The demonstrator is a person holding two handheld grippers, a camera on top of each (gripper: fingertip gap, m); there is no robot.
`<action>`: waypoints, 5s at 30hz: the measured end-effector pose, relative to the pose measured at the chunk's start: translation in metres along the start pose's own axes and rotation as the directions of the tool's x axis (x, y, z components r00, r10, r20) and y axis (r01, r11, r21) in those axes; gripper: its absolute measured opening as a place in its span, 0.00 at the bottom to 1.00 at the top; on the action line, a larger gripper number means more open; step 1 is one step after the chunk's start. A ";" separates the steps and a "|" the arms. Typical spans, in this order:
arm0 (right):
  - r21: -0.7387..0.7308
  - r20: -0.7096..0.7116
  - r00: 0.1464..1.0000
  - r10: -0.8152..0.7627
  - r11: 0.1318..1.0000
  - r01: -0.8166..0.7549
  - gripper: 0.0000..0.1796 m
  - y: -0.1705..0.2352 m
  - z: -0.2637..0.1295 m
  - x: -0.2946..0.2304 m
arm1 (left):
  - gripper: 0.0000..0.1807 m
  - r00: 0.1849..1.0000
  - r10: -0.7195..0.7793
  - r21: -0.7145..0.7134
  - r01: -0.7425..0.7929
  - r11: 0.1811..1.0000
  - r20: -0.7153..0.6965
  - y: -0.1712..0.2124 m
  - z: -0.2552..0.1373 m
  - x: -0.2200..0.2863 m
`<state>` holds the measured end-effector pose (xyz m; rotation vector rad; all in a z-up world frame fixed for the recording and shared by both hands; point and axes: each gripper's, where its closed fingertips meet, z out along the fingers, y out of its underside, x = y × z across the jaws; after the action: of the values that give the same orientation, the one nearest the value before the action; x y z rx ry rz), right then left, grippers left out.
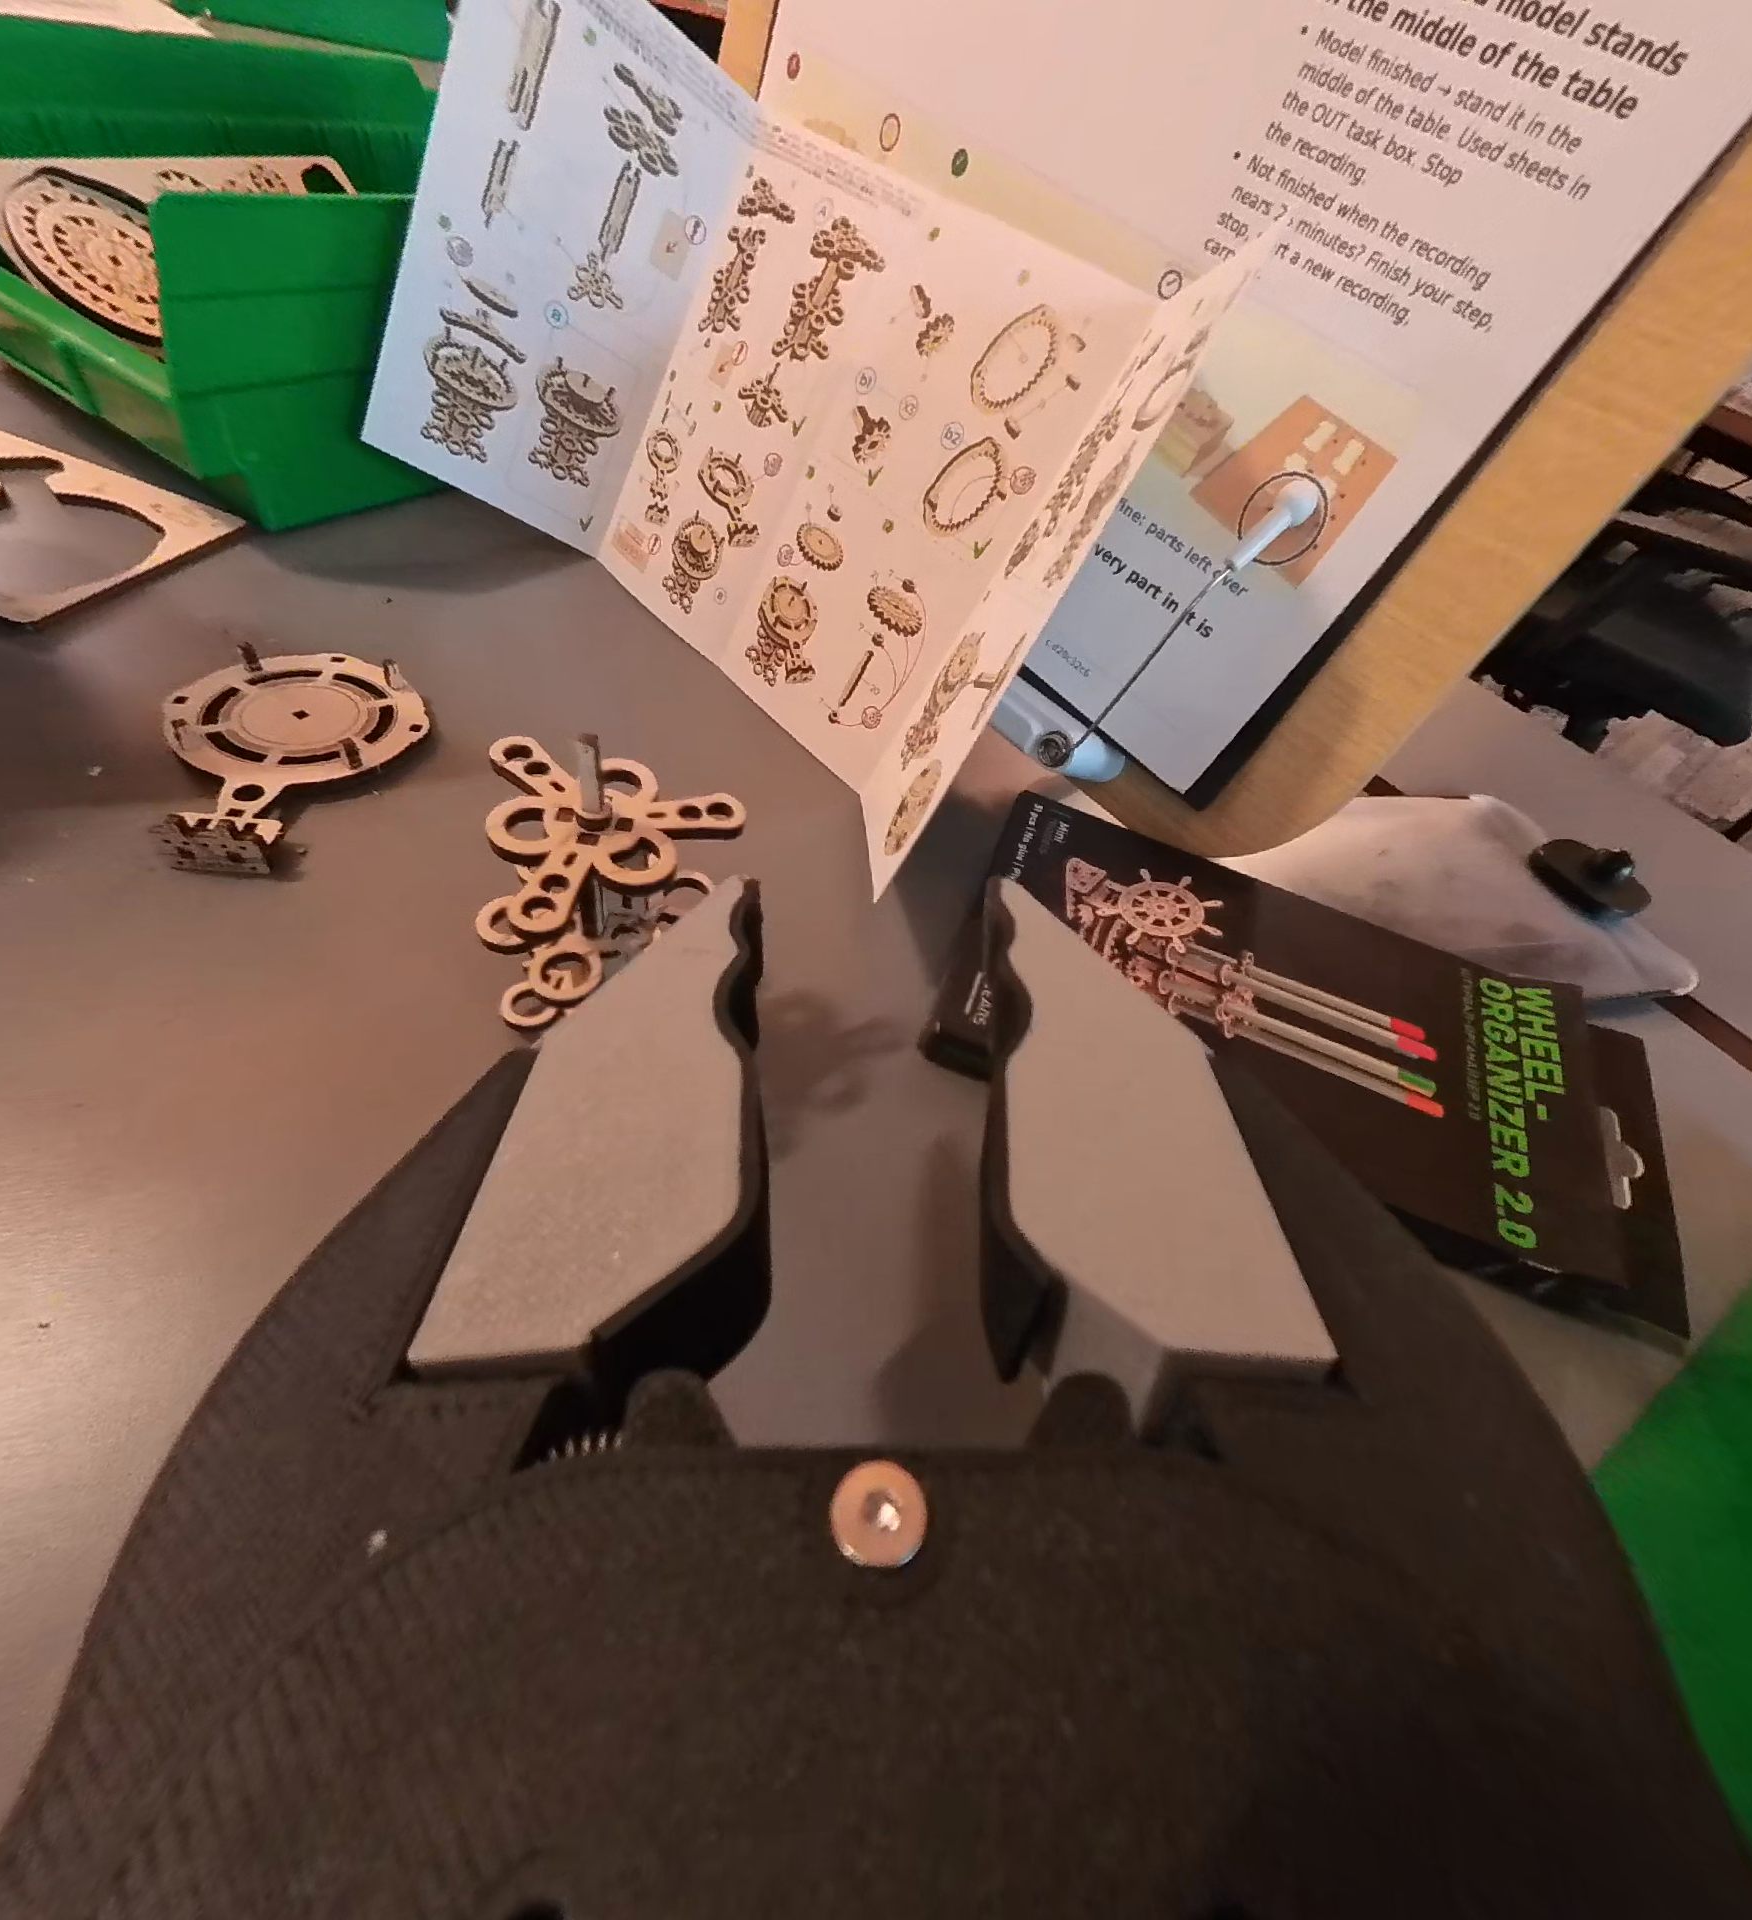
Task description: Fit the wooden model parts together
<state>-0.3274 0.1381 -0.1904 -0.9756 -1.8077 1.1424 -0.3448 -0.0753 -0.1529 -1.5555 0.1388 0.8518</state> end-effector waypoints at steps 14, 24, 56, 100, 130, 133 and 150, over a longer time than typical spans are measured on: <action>-0.014 0.035 0.999 -0.028 0.999 0.028 0.21 0.001 0.008 -0.009 | 0.00 1.000 0.020 -0.012 -0.020 1.000 0.001 0.002 0.000 -0.001; -0.015 0.026 0.999 -0.037 0.999 0.037 0.21 0.001 0.007 -0.008 | 0.00 1.000 0.003 -0.023 -0.002 1.000 0.028 0.004 -0.001 -0.008; 0.017 0.015 0.999 -0.050 0.999 0.050 0.22 -0.010 0.001 -0.011 | 0.00 0.997 -0.012 -0.050 0.015 0.999 0.075 0.011 -0.001 -0.020; 0.058 -0.007 1.000 -0.023 0.998 0.023 0.22 -0.020 -0.011 -0.004 | 0.14 0.889 -0.281 -0.370 0.414 0.832 0.362 0.065 -0.084 -0.128; 0.052 0.002 0.998 -0.064 0.997 0.063 0.22 -0.024 -0.012 -0.016 | 0.15 0.853 -0.360 -0.448 0.509 0.735 0.379 0.095 -0.096 -0.131; 0.047 0.005 0.998 -0.064 0.997 0.063 0.22 -0.023 -0.011 -0.016 | 0.15 0.847 -0.372 -0.446 0.520 0.729 0.379 0.098 -0.095 -0.129; 0.052 0.168 0.978 -0.127 0.991 0.120 0.29 -0.021 -0.007 -0.050 | 0.15 0.843 -0.389 -0.448 0.529 0.721 0.371 0.105 -0.102 -0.115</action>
<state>-0.3048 0.0899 -0.1793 -0.7491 -1.9426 1.2119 -0.4419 -0.2323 -0.1780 -1.8637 -0.7209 0.6968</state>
